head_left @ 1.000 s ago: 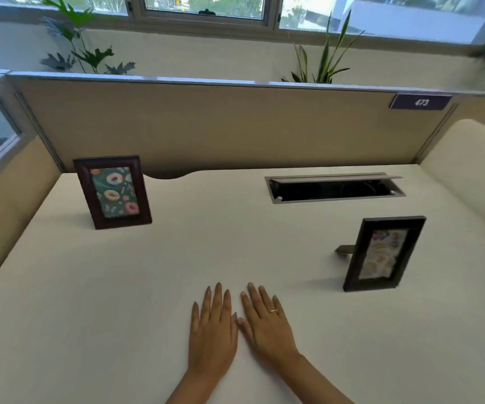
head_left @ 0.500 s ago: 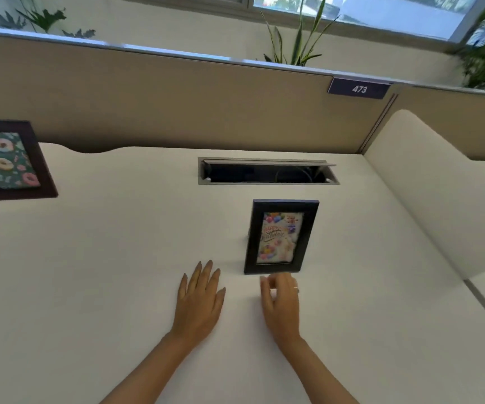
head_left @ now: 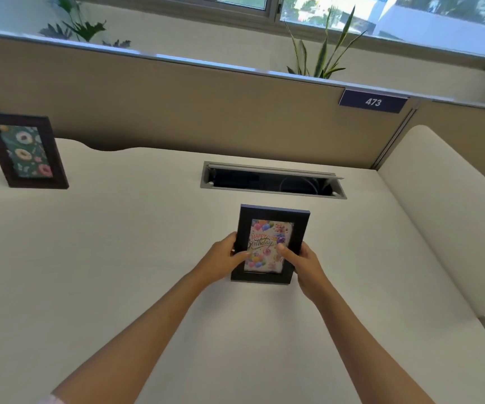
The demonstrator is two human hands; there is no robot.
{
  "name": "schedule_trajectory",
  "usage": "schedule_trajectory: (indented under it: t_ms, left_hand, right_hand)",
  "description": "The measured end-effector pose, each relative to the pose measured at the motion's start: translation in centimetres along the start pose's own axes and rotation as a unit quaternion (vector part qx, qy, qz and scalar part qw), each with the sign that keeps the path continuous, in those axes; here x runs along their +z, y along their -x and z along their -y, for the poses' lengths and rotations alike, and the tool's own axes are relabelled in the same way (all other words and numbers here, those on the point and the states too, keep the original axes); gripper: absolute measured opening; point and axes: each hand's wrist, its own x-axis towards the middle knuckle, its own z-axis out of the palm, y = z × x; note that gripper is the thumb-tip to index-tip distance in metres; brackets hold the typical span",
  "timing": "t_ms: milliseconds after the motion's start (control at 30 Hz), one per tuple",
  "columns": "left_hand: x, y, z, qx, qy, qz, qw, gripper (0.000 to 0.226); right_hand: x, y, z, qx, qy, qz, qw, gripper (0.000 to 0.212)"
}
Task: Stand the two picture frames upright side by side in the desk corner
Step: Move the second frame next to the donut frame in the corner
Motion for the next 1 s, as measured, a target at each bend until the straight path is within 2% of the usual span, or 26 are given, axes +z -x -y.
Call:
schedule_trajectory:
  t_ms: [267,433,600,667,800,900,1000]
  left_hand:
    - [-2.8,1.2,1.3,-0.001,0.001,-0.020,1.000,0.044]
    - [-6.3,2.7,2.6,0.011,0.011,-0.088,0.996,0.036]
    - [-11.4,5.4,5.7,-0.026,0.007,-0.157,0.987,0.047]
    - [-14.1,7.0,7.9,-0.037,-0.068,-0.216,0.973,0.051]
    - [-20.0,10.4,14.0,-0.051,-0.256,-0.300,0.917,0.052]
    - [-25.9,12.2,18.6,-0.104,-0.356,-0.287,0.883,0.071]
    - [-30.2,12.6,21.3,-0.133,-0.419,-0.257,0.861,0.069]
  right_hand:
    - [2.5,-0.5,0.2,0.034,-0.020,0.054,0.998,0.032]
    - [7.6,-1.2,0.4,0.042,-0.069,0.045,0.996,0.026]
    - [14.8,-2.2,0.7,0.037,-0.075,0.071,0.994,0.023]
    - [18.2,-2.8,0.8,0.039,-0.080,0.077,0.993,0.022]
    - [24.4,-4.6,1.1,0.039,-0.090,0.083,0.992,0.022]
    - [29.7,-7.1,1.4,0.036,-0.086,0.085,0.992,0.023]
    - [34.0,-9.9,1.8,0.033,-0.074,0.084,0.993,0.026]
